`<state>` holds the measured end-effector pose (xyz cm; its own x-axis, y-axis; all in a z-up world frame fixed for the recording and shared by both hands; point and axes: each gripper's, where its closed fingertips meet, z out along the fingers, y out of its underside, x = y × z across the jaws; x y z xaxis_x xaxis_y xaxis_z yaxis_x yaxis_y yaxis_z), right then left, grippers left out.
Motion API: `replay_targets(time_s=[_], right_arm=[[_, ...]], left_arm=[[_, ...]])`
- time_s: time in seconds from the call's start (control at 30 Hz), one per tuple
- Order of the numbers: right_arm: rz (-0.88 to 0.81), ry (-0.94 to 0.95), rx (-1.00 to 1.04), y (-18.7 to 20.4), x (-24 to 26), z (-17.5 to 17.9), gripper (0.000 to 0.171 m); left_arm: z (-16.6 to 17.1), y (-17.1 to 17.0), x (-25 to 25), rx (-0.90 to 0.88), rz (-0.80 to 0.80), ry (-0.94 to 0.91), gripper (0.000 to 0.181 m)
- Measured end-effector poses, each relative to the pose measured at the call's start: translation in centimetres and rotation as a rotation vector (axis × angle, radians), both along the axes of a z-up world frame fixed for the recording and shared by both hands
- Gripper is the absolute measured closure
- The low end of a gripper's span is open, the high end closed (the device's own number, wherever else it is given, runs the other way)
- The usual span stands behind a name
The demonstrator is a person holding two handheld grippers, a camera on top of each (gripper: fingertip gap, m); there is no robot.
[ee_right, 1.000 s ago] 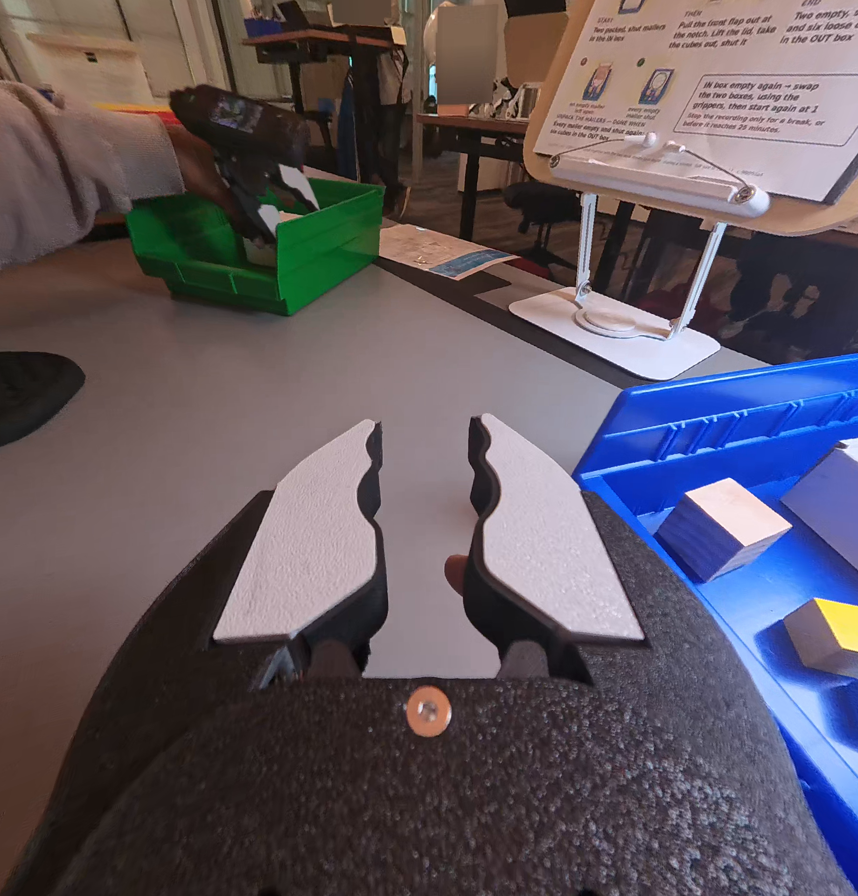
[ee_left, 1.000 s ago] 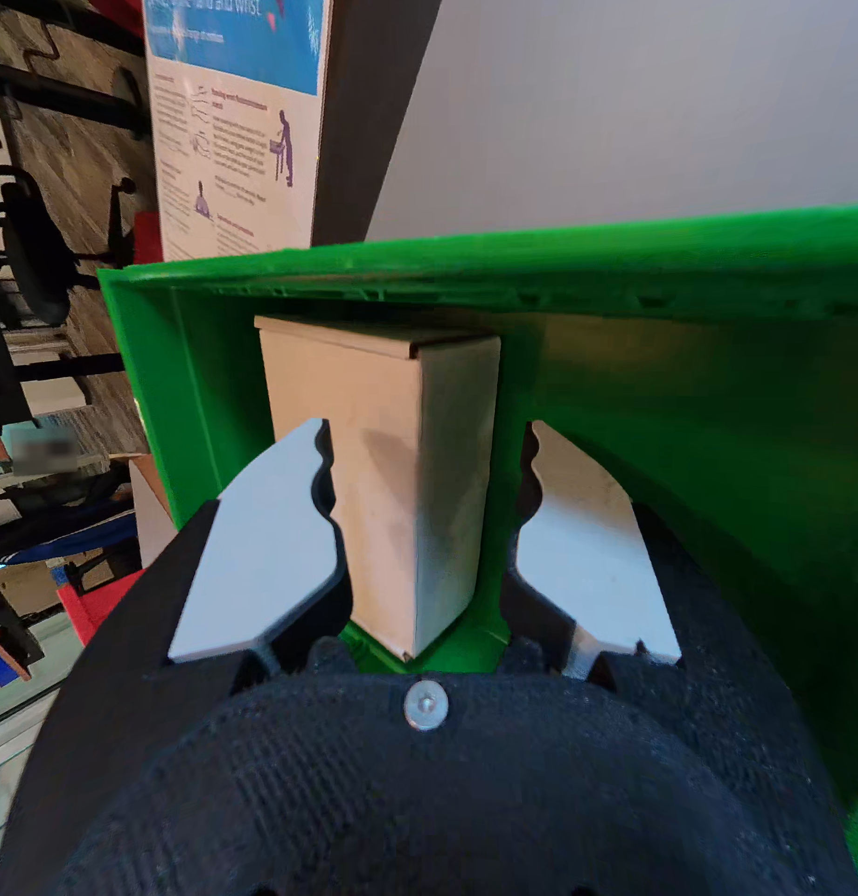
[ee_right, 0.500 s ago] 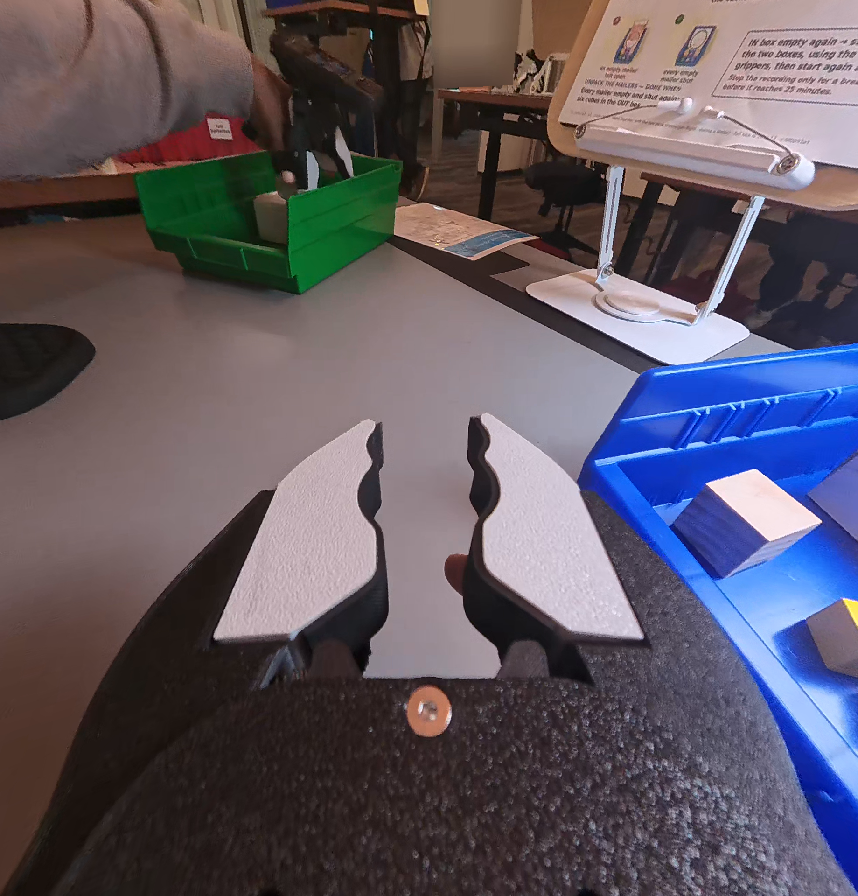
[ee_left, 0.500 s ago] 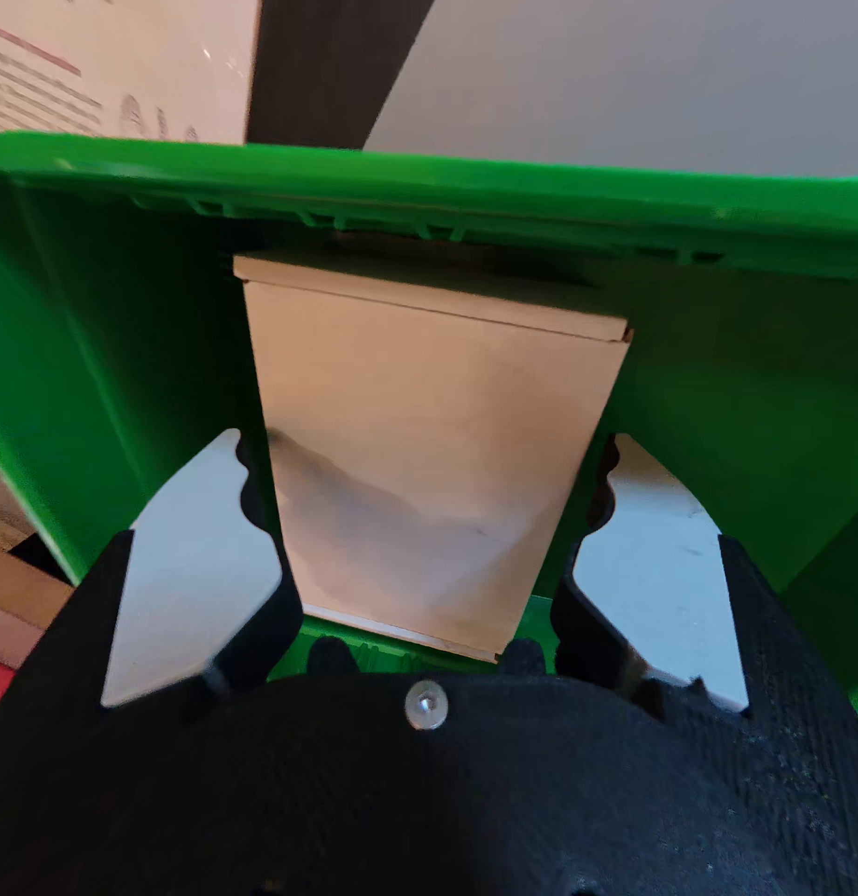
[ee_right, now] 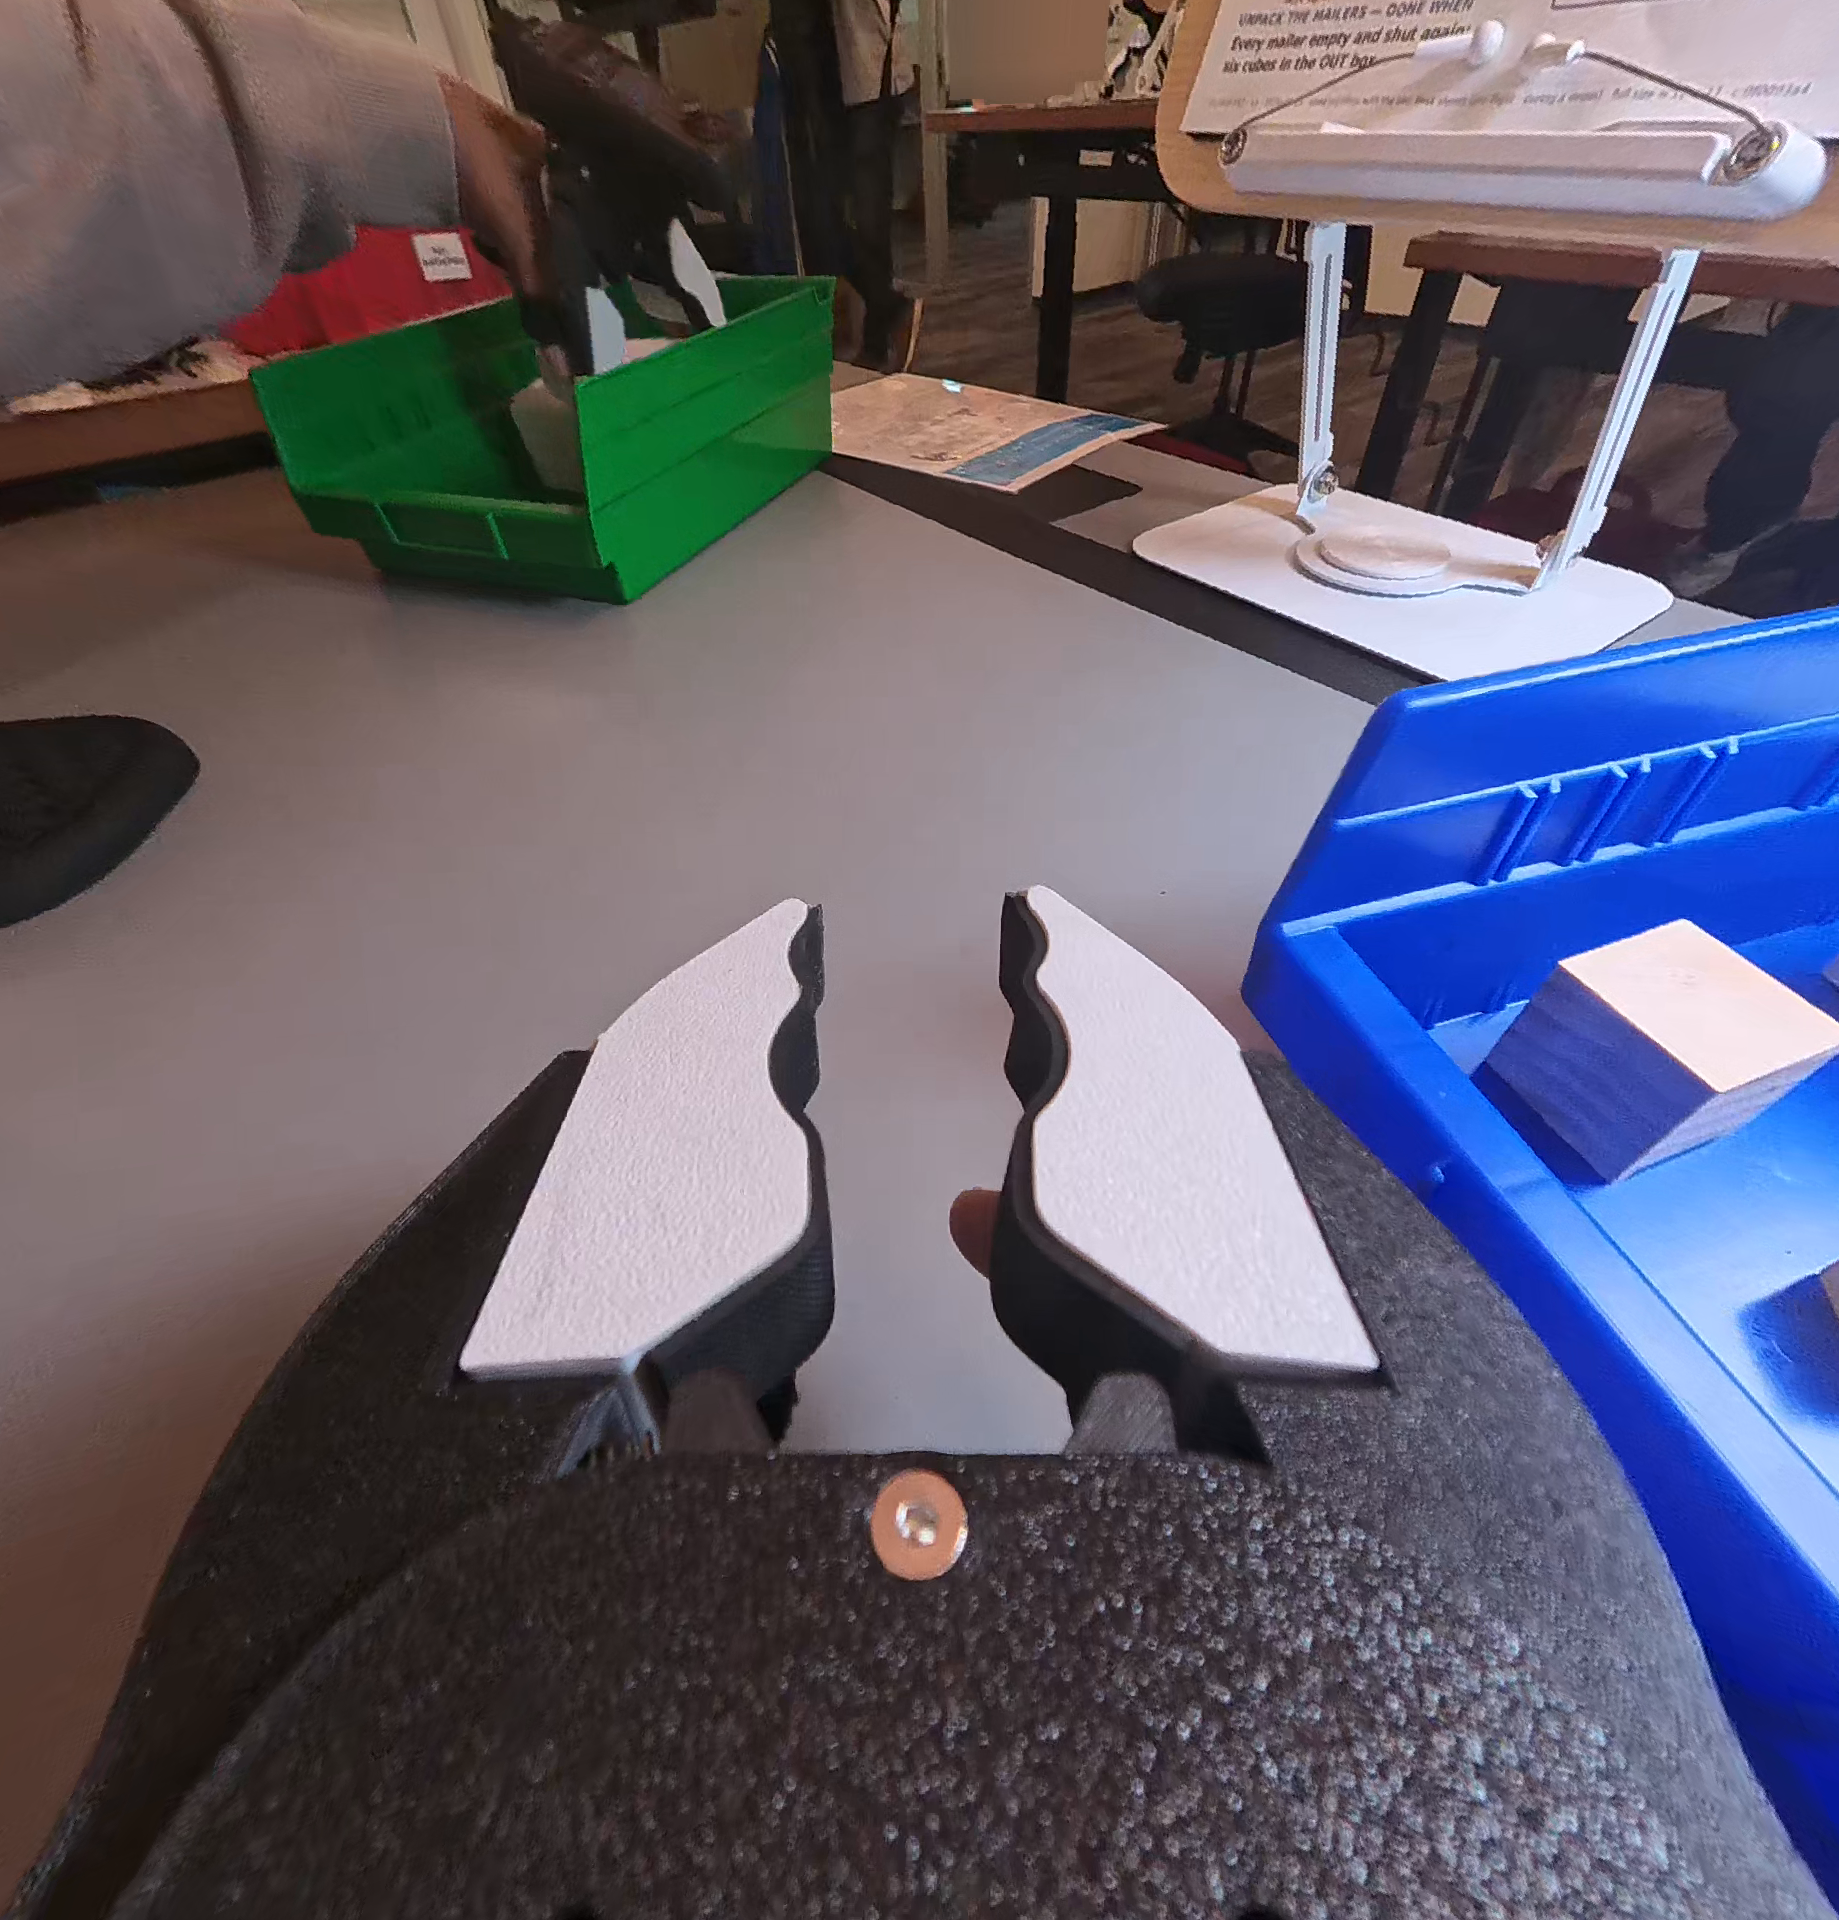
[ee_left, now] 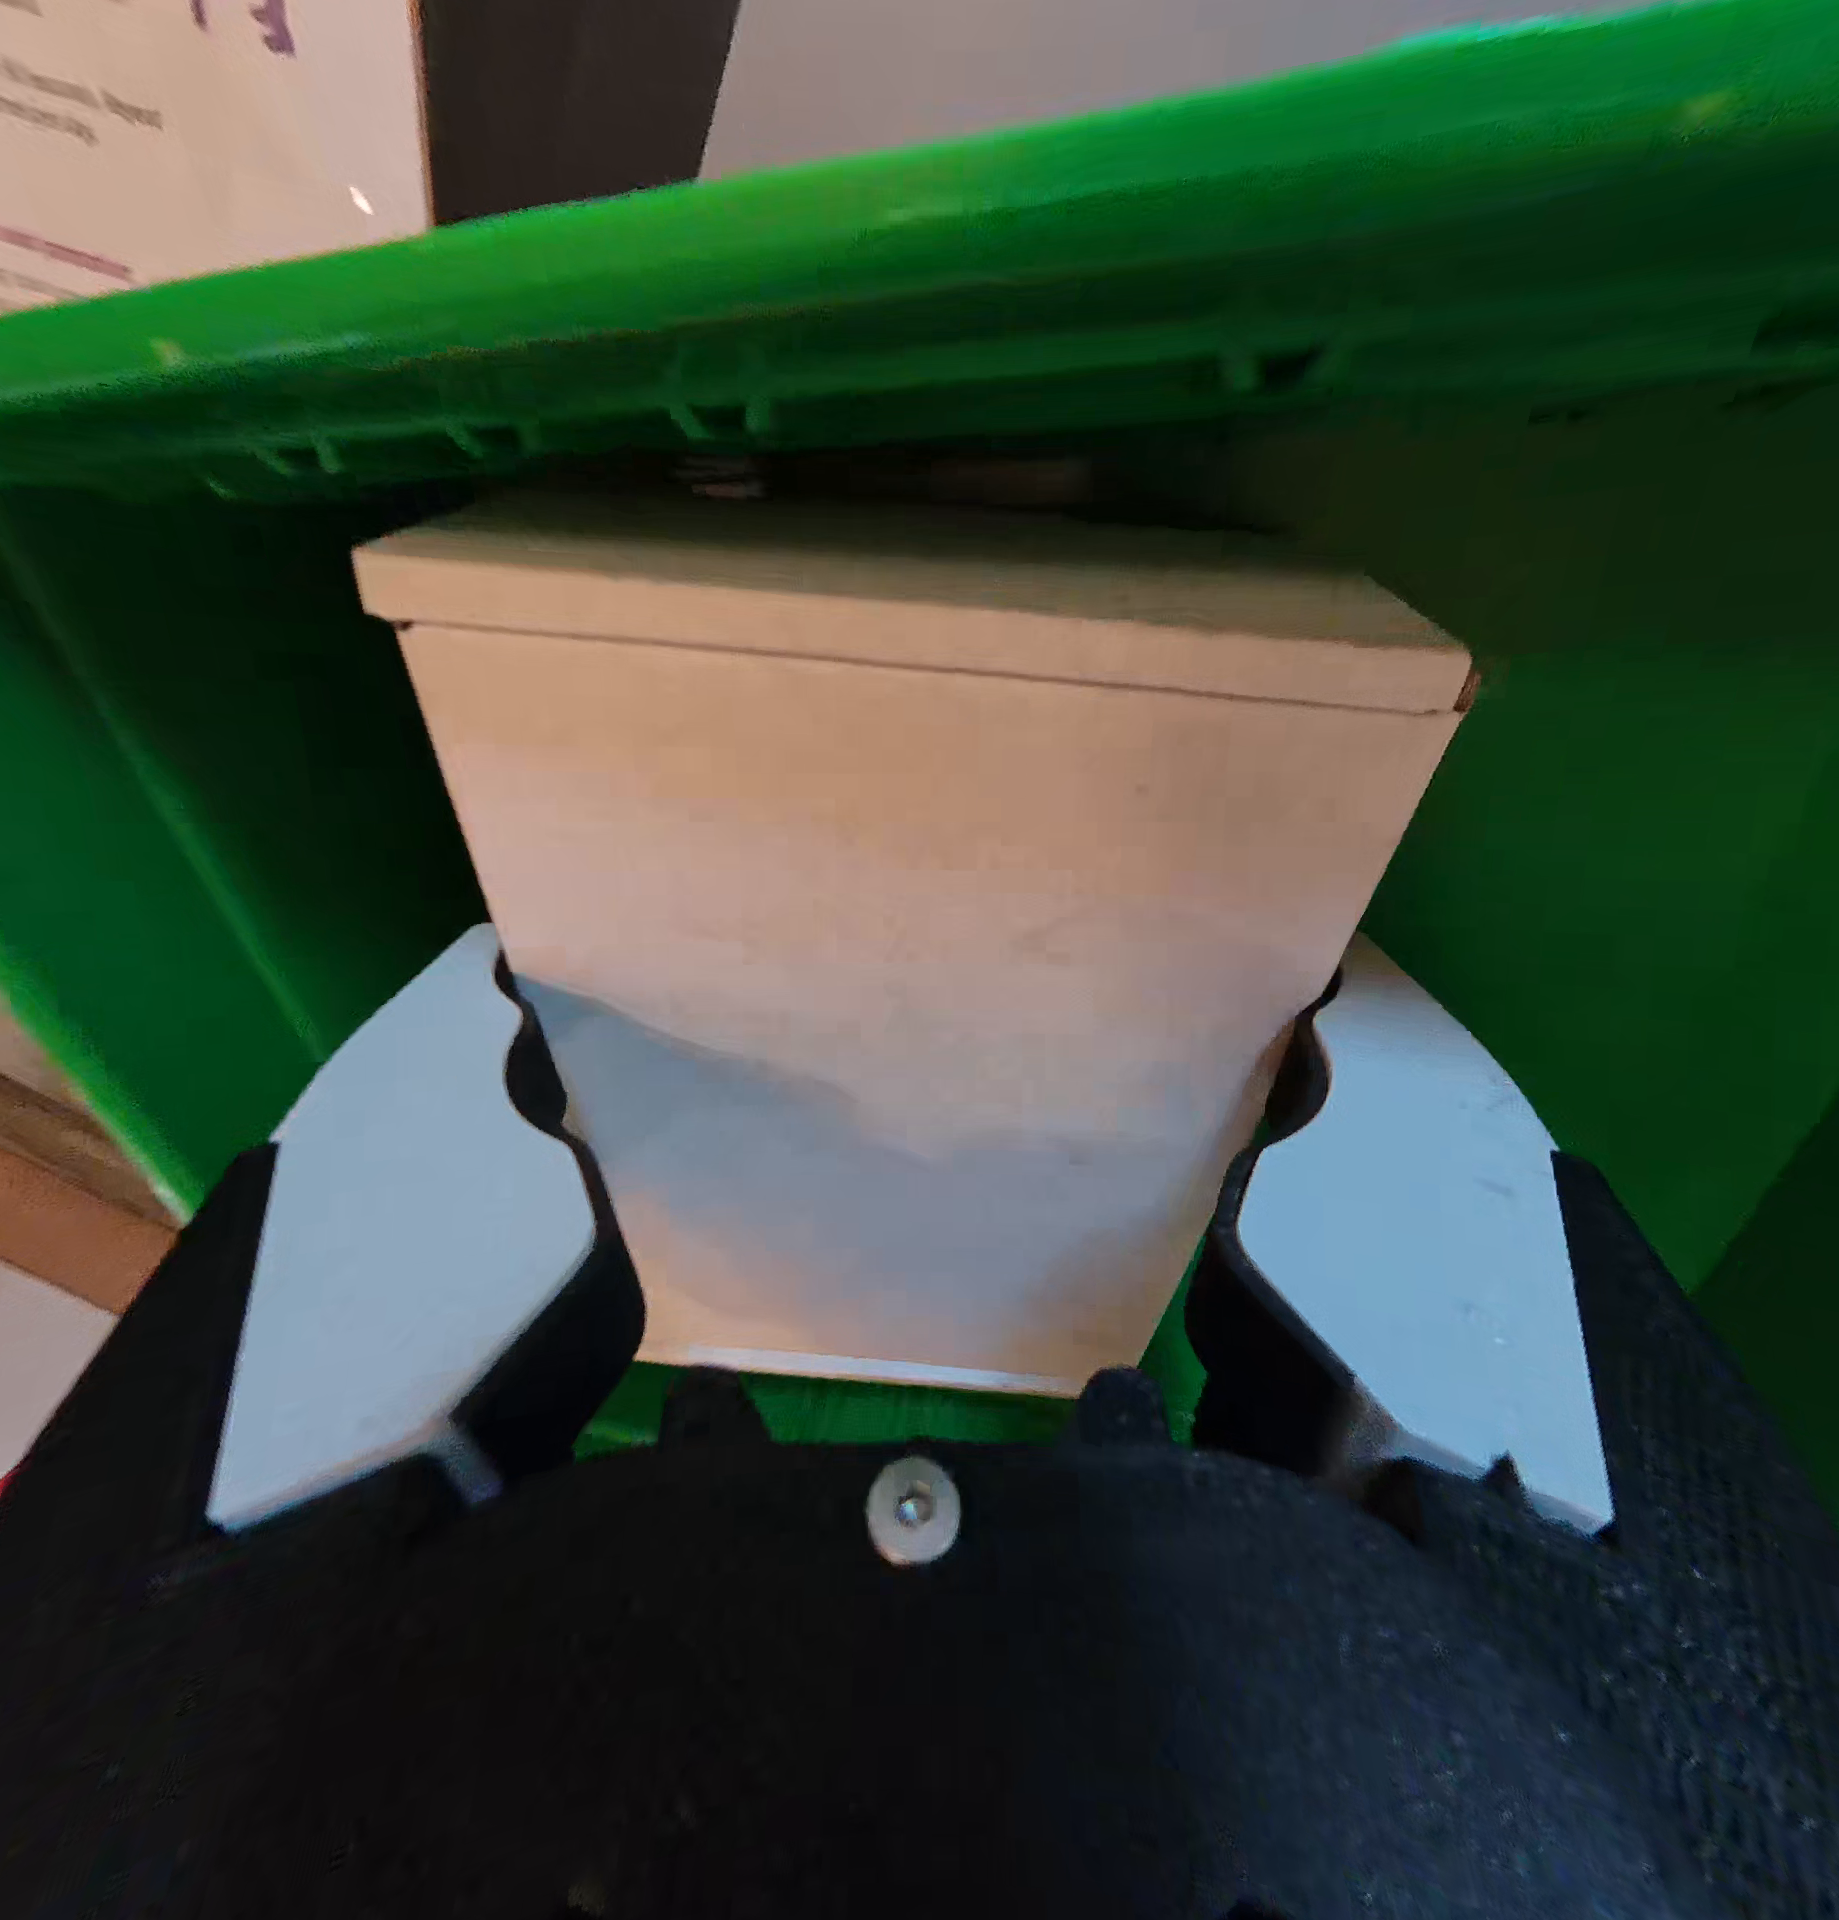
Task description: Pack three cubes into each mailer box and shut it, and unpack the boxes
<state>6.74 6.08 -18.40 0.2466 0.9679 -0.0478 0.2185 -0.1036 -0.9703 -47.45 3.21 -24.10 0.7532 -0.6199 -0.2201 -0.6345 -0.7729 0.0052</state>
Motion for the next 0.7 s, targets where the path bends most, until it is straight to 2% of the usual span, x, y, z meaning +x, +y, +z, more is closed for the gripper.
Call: replay_targets(time_s=[0.13,0.23,0.37,0.43,0.53,0.7], right_arm=[[0.018,-0.002,0.017,-0.5,-0.2,0.2,0.139],[0.032,-0.004,0.051,-1.2,-0.3,0.6,0.139],[0.056,-0.004,0.119,-2.2,-0.7,1.3,0.139],[0.076,-0.001,0.142,-2.9,-1.1,1.6,0.138],[0.109,-0.004,0.185,-4.2,-1.9,1.9,0.135],[0.159,-0.055,0.298,-6.6,-3.0,1.3,0.132]], left_arm=[[4.0,-1.0,1.0,0.082,-0.024,0.000,0.048],[8.1,-1.7,3.4,0.166,-0.074,-0.012,0.049],[14.0,-2.4,10.9,0.321,-0.212,-0.143,0.049],[15.7,-3.0,15.6,0.378,-0.305,-0.222,0.049],[15.6,-3.9,22.4,0.393,-0.425,-0.359,0.049],[10.2,-6.0,31.2,0.187,-0.586,-0.447,0.049]])
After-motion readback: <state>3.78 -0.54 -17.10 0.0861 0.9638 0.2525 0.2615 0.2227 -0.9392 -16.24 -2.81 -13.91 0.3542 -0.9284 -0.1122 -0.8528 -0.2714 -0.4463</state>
